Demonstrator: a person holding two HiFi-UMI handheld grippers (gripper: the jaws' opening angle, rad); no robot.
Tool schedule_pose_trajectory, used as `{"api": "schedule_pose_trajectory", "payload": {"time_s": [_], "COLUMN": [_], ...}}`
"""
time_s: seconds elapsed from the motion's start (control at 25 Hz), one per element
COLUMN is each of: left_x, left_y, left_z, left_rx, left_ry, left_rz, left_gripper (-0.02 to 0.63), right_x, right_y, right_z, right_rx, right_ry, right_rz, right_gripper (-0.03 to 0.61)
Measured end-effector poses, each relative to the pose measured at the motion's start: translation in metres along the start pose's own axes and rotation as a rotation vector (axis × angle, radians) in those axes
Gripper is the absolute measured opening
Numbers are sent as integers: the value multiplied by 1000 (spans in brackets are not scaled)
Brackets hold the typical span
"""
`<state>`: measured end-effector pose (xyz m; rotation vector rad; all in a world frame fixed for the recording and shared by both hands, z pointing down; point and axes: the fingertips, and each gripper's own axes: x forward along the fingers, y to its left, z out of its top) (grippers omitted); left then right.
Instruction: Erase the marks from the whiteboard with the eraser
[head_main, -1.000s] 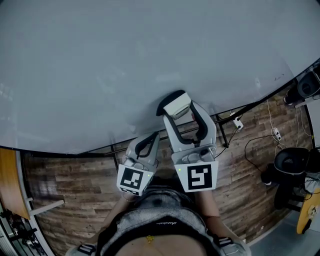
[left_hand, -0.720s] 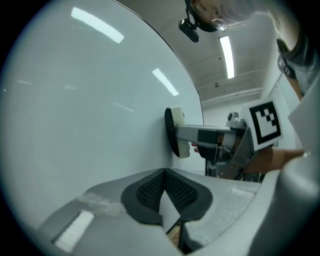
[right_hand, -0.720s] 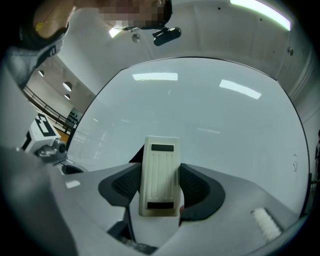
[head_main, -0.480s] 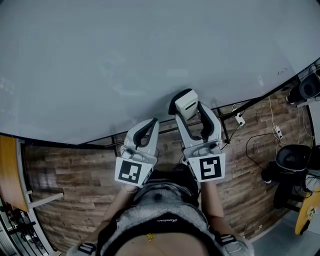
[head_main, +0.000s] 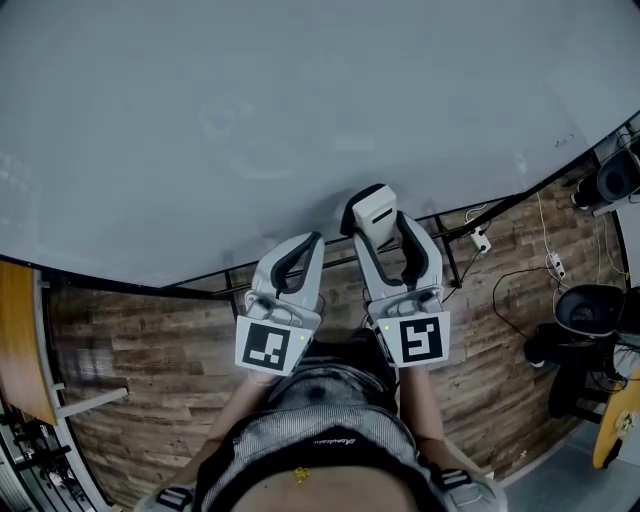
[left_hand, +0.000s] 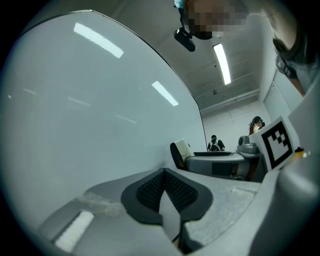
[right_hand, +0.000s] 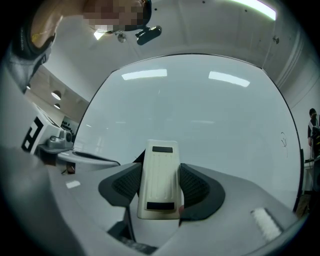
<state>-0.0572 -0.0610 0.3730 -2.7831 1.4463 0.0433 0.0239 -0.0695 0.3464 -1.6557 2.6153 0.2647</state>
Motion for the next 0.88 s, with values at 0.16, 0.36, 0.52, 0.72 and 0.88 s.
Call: {"api": "schedule_pose_trajectory", "payload": {"time_s": [0.16, 0.36, 0.52, 0.72, 0.88], "left_x": [-5, -5, -6, -13, -12], "left_y": [5, 6, 9, 15, 15], "left_z": [-3, -5, -8, -13, -14], "left_rx": [-3, -3, -1, 5, 17], "left_ry": [-1, 8, 19, 38, 45], "left_rz": [0, 2, 3, 0, -7], "left_gripper": [3, 3, 3, 3, 3], "right_x": [2, 2, 4, 6, 8], "right_y": [14, 16, 20, 33, 34], "right_z": [-3, -2, -4, -4, -5], "right_rx": [1, 3, 1, -6, -11], "right_ry": [20, 23, 35, 43, 51], "right_rz": [19, 21, 29, 42, 52], "right_gripper": [244, 244, 244, 244, 244]}}
